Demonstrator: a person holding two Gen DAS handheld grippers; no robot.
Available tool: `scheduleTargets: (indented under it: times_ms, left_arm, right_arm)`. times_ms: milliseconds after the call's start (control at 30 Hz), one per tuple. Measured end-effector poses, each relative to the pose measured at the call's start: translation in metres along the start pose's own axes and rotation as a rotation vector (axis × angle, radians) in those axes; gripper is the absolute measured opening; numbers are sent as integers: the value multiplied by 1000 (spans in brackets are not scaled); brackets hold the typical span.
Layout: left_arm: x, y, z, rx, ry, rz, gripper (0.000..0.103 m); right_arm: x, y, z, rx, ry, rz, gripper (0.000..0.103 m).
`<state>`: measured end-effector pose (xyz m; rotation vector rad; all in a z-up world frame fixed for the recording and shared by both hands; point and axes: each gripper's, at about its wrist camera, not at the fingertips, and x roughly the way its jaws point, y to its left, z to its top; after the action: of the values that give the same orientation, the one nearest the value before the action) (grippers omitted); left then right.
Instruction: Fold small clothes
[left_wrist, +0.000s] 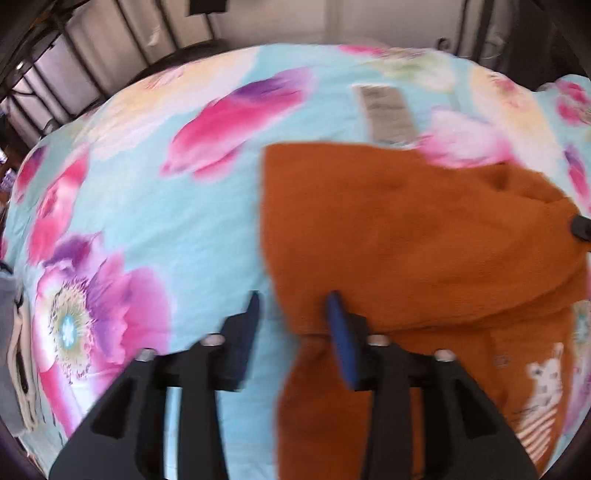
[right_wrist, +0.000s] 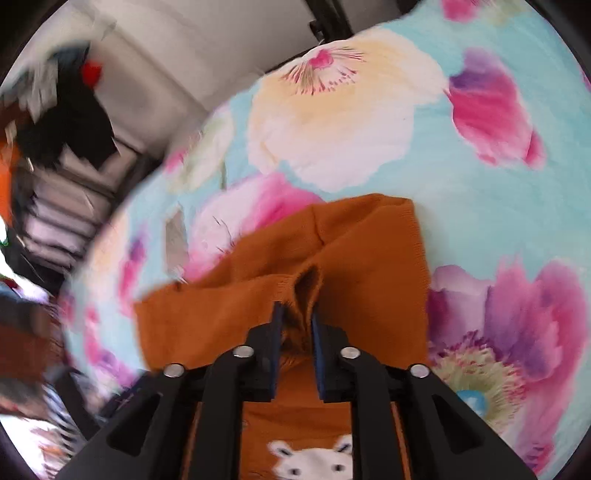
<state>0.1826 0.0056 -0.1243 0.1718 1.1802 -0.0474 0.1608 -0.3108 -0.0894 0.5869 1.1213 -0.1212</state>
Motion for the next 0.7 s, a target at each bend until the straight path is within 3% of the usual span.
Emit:
scheduleTargets:
  times_ms: [100,167,200,333,467,533,567,600,633,667,700]
  left_arm:
    - [-5,16,-1,-66,19,-93,48]
    - [-18,18,2,-68,-18,-102,48]
    - [-25,19,5,-76,-44,-111,47]
    - [-33,18,27,-102,-74,-195,48]
    - [-16,6,44,-79,-51,-221,49]
    - [4,-2,48,-62,-23,-179,51]
    - [12,2,47,-64,-11,-144,53]
    - [21,6,46,-71,3,-125,60]
    - [31,12,43,-89,25,-103,74]
    - [37,18,40,-106,35,-93,80]
    - [39,24,38,-120,38,-95,83]
  right_arm:
    - [12,-5,-5,-65,16,-152,15]
    - [7,-11,-4,-36,-3,-169,16]
    - [-5,-9,-1,-24,-59,-175,19]
    - [-26,13,6,-80,-150,-58,19]
    - [0,24,1,-99,-64,23,19]
    - [18,20,-1,-78,-19,25,19]
    - [28,13,0,-65,10,11,15]
    - [32,11,-4,-57,27,7,14]
    - [37,5,-3,-42,48,3,8]
    - [41,-2,-3,-25,60,2,1]
    - [43,-10,-3,2,69,15,0]
